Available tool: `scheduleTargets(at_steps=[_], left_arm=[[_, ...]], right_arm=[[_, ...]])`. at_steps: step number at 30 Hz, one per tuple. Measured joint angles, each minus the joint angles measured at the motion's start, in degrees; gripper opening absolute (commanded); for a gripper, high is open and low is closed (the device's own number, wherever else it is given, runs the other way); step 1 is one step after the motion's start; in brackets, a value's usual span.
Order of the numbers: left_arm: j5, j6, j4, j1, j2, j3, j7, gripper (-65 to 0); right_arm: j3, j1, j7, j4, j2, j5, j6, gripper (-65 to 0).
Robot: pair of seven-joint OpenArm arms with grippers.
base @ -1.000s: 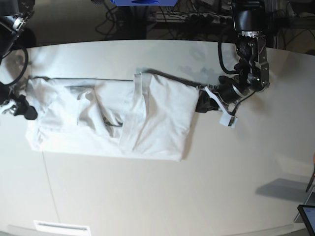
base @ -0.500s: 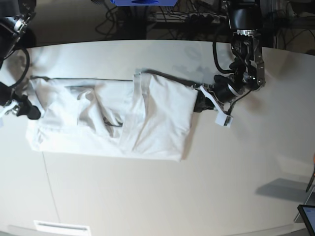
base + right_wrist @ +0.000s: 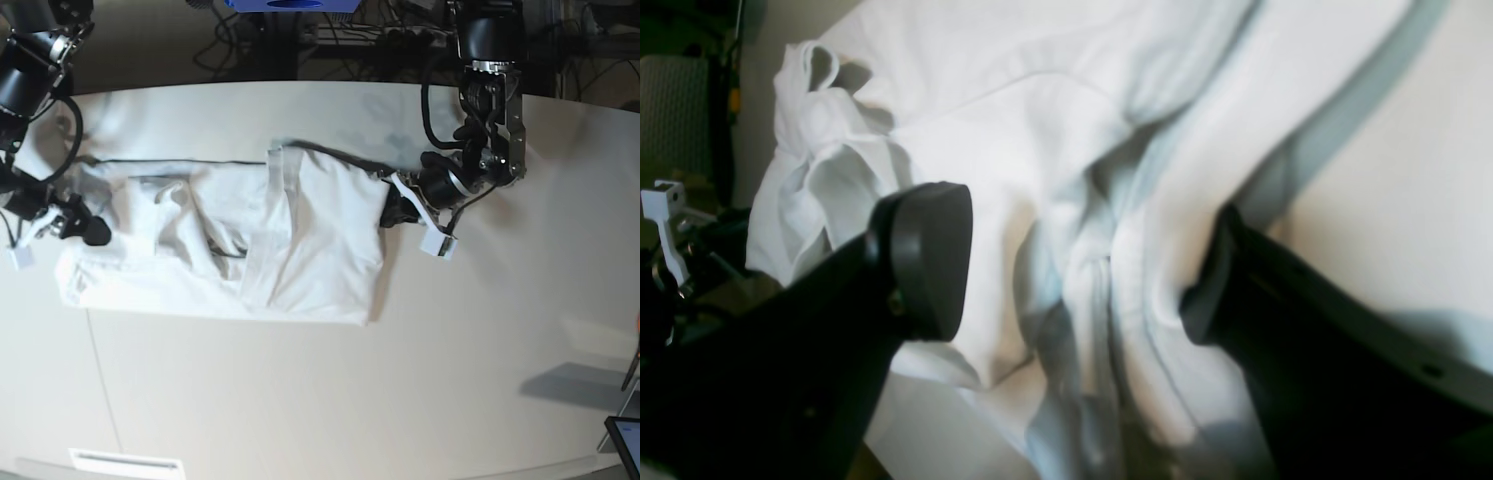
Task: Fold the T-shirt properly
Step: 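Grasp the stack's two ends with both grippers, then fold the held ends inward toward each other with both grippers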
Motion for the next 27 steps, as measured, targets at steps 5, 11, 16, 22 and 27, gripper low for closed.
scheduleTargets(at_steps=[5,11,16,22,27], left_arm=[[0.0,0.0,0.0,0.0,0.0,0.0,0.1,-65.0],[0.0,0.0,0.0,0.0,-0.4,-0.5,0.1,-65.0],[0.1,0.0,0.1,0.0,-0.4,-0.5,0.2,-65.0],[1.5,0.3,-0.3,-1.8,-1.4,-2.6,1.0,-65.0],[1.7,0.4,-0.4,-3.7,-0.5,-1.6,4.5,-65.0]], right_arm=[[-1.0,0.2,1.2,0.0,-1.1,0.2,0.0,-25.1],[-1.2,-0.2,0.7,-0.5,-1.2,-1.5,-0.3,-57.0],[-1.3,-0.3,0.6,-0.5,-1.4,-1.9,-0.6,-64.4],[-1.7,-1.1,-1.4,5.6,-0.3,-4.0,-0.7,-64.7],[-1.7,-1.2,-1.6,14.8,-0.6,-8.4,-8.9,-64.7]])
